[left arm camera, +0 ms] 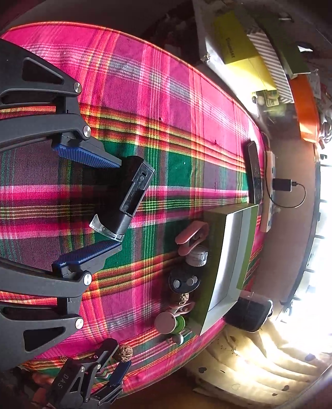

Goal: Organize objects
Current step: 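Move the left gripper to the black flashlight and the right gripper to the walnut, then close the right gripper on the walnut while the left gripper closes on the black flashlight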

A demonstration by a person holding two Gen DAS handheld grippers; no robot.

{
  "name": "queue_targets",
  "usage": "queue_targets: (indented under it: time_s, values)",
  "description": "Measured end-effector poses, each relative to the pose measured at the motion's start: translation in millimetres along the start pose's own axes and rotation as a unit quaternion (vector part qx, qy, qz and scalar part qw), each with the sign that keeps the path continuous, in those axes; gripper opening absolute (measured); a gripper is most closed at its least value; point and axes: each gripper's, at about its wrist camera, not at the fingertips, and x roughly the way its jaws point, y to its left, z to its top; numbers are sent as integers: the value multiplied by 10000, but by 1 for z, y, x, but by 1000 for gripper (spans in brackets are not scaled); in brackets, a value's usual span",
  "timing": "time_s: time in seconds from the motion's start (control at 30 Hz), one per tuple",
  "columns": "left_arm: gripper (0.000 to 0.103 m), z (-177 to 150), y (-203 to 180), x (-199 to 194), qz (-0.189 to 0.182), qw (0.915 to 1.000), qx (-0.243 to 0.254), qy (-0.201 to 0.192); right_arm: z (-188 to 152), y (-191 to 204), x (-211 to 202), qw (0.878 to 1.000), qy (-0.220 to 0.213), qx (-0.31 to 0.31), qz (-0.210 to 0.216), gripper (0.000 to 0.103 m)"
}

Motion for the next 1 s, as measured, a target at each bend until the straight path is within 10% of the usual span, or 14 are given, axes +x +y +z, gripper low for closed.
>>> queue_targets:
  time_s: [0.57, 1.0]
  values:
    - [57, 1, 17, -4, -10, 9999, 86, 135, -1, 5, -4, 9999, -102, -37, 80, 33]
    - [57, -3, 29, -17, 14, 9997, -244, -24, -2, 7, -4, 9998, -138, -53, 116, 33]
